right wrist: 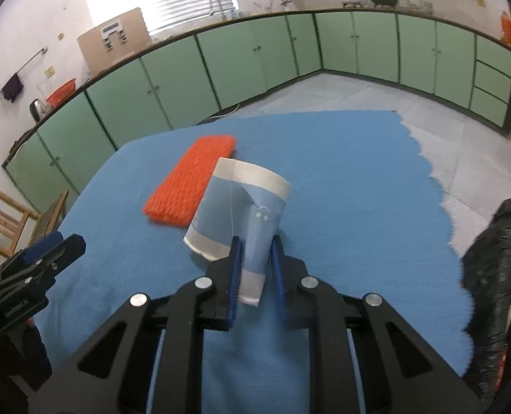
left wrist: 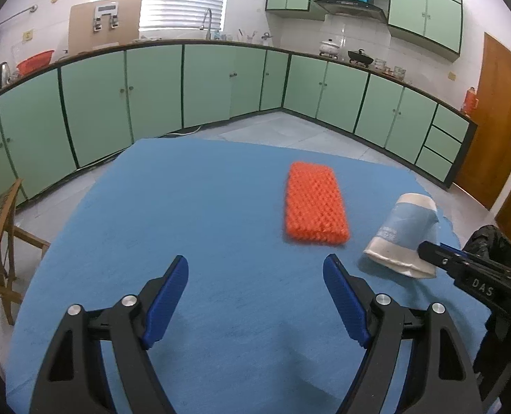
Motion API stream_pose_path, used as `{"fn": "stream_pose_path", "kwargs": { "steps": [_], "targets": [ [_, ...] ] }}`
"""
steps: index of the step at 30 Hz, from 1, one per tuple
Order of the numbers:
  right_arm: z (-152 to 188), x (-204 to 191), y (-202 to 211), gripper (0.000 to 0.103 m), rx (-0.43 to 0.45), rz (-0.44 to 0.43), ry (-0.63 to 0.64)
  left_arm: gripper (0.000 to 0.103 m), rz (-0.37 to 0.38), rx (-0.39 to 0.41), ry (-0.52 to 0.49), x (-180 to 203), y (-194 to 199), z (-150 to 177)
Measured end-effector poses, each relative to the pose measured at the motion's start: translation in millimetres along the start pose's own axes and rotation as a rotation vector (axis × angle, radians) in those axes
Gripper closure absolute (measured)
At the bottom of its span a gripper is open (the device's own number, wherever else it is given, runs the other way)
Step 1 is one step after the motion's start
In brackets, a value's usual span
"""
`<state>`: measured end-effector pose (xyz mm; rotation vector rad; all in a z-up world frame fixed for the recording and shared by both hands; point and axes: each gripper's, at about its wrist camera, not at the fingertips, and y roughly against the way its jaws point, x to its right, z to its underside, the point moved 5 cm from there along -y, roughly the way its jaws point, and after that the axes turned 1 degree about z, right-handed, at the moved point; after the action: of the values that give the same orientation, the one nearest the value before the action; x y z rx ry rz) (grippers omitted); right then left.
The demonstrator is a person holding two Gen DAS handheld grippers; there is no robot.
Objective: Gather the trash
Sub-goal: 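Grasp the white-blue paper cup with the right tool, then grasp the orange foam mesh with the left tool while the right holds the cup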
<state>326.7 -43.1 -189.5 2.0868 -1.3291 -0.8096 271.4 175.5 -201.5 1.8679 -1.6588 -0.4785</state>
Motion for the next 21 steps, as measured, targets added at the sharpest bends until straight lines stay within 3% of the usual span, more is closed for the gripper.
{"fn": "stream_pose_path", "kwargs": {
  "steps": [11, 21],
  "targets": [
    [-22.7, 30.7, -19.9, 0.087, 0.008, 0.037, -0.024, 0.024, 0.05, 0.004, -0.056, 44.0, -45.4, -27.8],
    [-28.5, 34.9, -39.5, 0.087, 0.009, 0.057, 0.006, 0.024, 0.033, -0.103, -0.053, 59.8, -107.7, -40.5]
  ]
}}
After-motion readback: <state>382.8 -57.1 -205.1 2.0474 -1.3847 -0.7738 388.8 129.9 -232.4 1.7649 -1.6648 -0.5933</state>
